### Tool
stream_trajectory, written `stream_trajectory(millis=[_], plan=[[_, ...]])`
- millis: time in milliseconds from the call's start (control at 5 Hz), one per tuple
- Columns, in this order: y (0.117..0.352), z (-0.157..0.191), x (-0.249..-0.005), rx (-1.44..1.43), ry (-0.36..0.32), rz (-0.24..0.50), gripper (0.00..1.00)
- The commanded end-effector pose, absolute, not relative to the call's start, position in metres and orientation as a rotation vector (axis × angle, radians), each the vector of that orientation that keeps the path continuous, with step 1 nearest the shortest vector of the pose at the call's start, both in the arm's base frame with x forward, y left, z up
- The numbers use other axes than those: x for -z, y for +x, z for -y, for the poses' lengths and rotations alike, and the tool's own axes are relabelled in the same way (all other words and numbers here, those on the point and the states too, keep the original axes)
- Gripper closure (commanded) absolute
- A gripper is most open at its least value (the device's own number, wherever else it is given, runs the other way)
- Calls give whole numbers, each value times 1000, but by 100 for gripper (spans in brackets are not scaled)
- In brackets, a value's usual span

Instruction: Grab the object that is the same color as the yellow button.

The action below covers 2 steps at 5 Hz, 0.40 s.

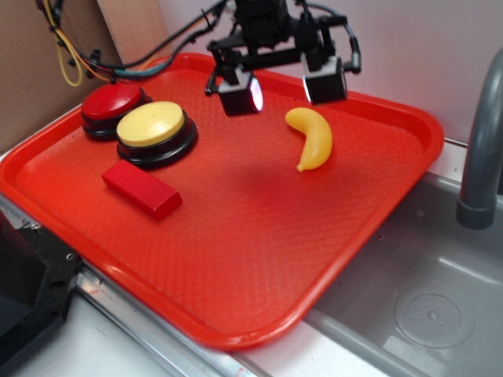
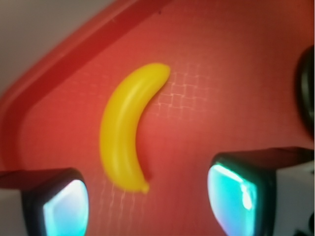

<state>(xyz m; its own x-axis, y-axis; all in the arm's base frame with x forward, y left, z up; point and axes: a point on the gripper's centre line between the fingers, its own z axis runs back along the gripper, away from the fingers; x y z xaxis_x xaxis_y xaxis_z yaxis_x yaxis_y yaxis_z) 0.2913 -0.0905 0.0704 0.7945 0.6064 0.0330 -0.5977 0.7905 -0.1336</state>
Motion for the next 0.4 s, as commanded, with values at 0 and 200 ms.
stream_trajectory(millis=[0, 200], plan=[[321, 96, -50, -623, -113, 128, 0], [326, 96, -42, -631, -112, 131, 0]])
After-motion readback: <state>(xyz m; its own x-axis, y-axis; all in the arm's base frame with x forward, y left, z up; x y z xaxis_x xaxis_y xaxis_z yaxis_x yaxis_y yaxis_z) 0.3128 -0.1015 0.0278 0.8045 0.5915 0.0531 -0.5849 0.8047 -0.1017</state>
